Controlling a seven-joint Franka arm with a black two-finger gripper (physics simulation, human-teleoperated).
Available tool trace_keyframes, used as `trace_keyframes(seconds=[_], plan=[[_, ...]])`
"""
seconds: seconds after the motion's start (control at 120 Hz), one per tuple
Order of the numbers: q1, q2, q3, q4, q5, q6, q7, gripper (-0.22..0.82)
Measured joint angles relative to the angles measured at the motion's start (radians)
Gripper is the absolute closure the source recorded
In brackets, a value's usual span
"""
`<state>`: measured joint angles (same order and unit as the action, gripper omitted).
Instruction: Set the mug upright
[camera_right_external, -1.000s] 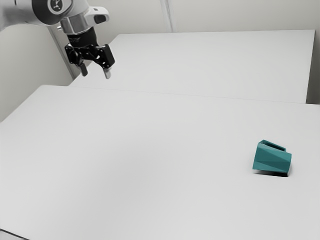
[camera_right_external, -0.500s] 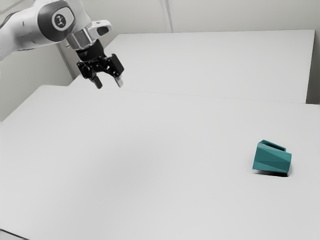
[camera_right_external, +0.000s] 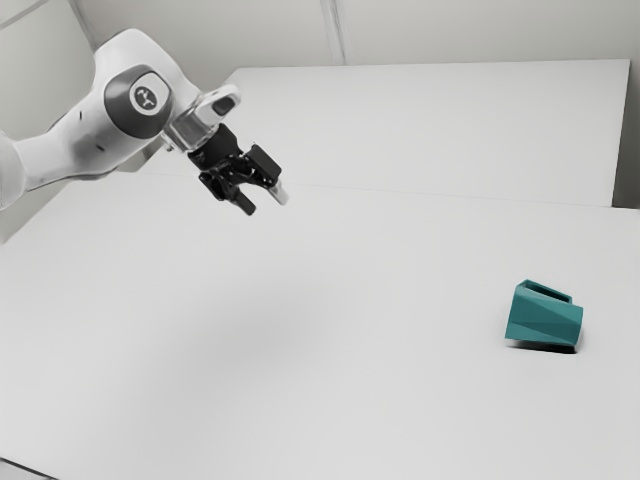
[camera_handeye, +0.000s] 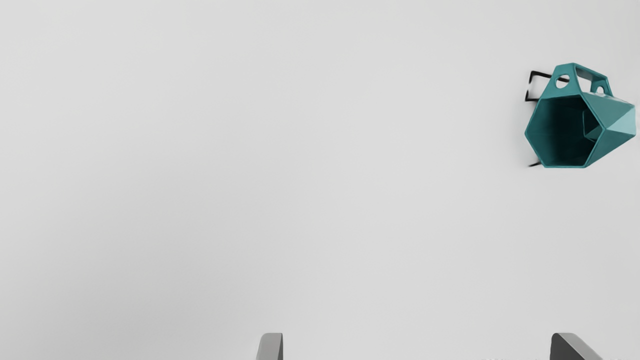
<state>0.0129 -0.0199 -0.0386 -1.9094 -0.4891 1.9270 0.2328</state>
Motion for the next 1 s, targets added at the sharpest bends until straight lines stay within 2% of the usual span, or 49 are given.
trace_keyframes(seconds=[0.167, 0.608, 0.858, 1.0], plan=[[-0.056, 0.003, -0.001, -0.083, -0.112, 0.060, 0.091, 0.02], [-0.228, 0.056, -0.002, -0.159, -0.404, 0.165, 0.344, 0.02], [-0.191, 0.126, -0.004, -0.151, -0.545, 0.193, 0.502, 0.02], [-0.209, 0.174, -0.005, -0.144, -0.627, 0.211, 0.591, 0.02]])
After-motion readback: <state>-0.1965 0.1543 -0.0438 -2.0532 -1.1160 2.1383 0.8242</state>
